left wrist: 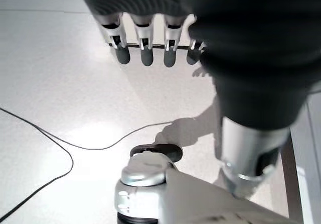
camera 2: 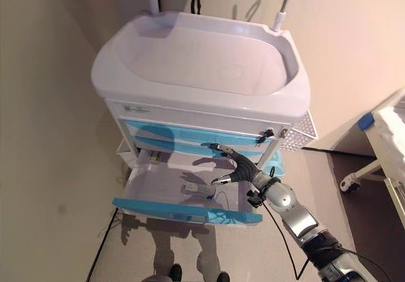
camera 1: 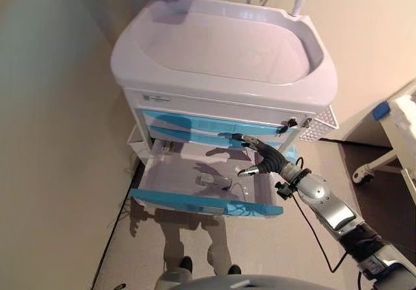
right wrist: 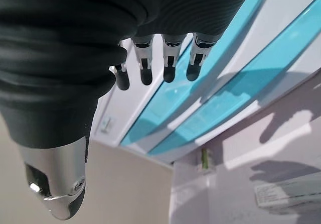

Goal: Open the drawer and pick up the medicine

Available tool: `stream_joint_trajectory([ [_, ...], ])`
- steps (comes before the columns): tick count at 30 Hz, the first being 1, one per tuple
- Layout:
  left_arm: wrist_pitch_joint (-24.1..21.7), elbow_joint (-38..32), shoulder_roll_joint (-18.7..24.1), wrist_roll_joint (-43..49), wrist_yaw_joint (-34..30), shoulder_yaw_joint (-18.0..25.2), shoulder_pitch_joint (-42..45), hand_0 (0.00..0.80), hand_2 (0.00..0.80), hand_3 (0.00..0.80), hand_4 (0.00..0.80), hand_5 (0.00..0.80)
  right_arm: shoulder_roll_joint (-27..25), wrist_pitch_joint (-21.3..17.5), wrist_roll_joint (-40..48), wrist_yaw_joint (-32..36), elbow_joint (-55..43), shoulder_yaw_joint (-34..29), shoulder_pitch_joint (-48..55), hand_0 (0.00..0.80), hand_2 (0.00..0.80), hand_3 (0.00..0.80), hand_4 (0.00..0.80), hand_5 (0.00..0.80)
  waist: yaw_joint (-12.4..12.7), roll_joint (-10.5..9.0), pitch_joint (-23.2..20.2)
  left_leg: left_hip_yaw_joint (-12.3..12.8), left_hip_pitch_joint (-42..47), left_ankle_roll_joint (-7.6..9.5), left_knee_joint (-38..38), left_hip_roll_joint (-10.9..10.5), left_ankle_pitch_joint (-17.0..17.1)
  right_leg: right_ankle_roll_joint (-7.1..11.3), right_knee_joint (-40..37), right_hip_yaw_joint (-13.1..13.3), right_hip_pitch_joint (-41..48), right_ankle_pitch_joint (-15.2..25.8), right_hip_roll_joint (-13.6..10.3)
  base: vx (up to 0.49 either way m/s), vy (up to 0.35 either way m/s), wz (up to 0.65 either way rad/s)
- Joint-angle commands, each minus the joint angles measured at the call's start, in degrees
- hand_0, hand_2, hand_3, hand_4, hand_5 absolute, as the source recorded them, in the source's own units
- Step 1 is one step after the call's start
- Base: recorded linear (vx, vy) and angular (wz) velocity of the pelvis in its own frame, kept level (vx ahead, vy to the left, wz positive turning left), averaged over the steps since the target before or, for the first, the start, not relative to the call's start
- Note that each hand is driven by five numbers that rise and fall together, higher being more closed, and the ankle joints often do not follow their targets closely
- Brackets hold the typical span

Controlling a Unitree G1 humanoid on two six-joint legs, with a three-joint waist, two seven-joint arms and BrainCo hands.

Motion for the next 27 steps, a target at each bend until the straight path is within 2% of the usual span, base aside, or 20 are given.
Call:
stream_joint_trajectory([
  [1, -0.4, 1.0, 0.6, -0.8, 0.6, -0.1, -1.3, 0.0, 0.0, 0.0, 0.0, 0.0, 1.7, -0.3, -1.6, -0.5, 0.1, 2.0, -3.1, 0.0, 0.0, 0.0, 0.0, 0.0, 1.1, -1.1, -0.7, -1.0, -3.0, 1.9, 0.8, -3.6, -0.3, 3.29, 4.5, -0.3, -2.7, 1.4, -2.0, -0.009, -0.047, 0.06],
  [9, -0.4, 0.5, 0.4, -2.9, 1.1, -0.9, -1.3, 0.0, 0.0, 0.0, 0.0, 0.0, 6.9, 1.1, -7.3, -3.7, 12.6, 4.3, -4.5, 0.0, 0.0, 0.0, 0.0, 0.0, 2.3, -2.04, -0.4, -2.6, -3.6, 1.47, 0.8, -2.9, 0.2, 2.87, 3.5, -2.0, -2.2, 1.3, -1.5, 0.007, -0.054, 0.08],
  [15, 0.0, 1.7, 0.8, -2.8, 1.4, -1.3, -1.2, 0.0, 0.0, 0.0, 0.0, 0.0, 11.1, 2.0, -15.7, -8.3, 24.2, 4.5, -5.9, 0.0, 0.0, 0.0, 0.0, 0.0, 2.9, -2.27, -0.3, -3.9, -4.2, 1.2, 0.8, -2.7, 0.5, 2.69, 2.8, -3.4, -1.9, 1.4, -1.3, 0.001, -0.046, 0.14],
  [22, -0.1, 2.0, 1.0, -2.6, 2.2, -2.8, -1.7, 0.0, 0.0, 0.0, 0.0, 0.0, 15.0, 3.4, -24.7, -14.7, 36.8, 4.5, -8.5, 0.0, 0.0, 0.0, 0.0, 0.0, 3.6, -1.84, -0.3, -5.7, -5.1, 1.06, 0.9, -2.7, 0.8, 2.53, 2.6, -4.9, -1.8, 1.2, -1.3, 0.006, -0.027, 0.12],
  [27, -0.6, 0.7, 0.3, -3.4, 3.4, -5.5, -3.1, 0.0, 0.0, 0.0, 0.0, 0.0, 17.1, 4.1, -29.3, -18.5, 44.0, 5.5, -11.8, 0.0, 0.0, 0.0, 0.0, 0.0, 4.0, -0.87, 0.4, -6.9, -6.2, 0.98, 1.2, -3.1, 1.2, 2.44, 2.5, -5.8, -2.1, 1.4, -1.4, -0.016, -0.013, 0.12],
])
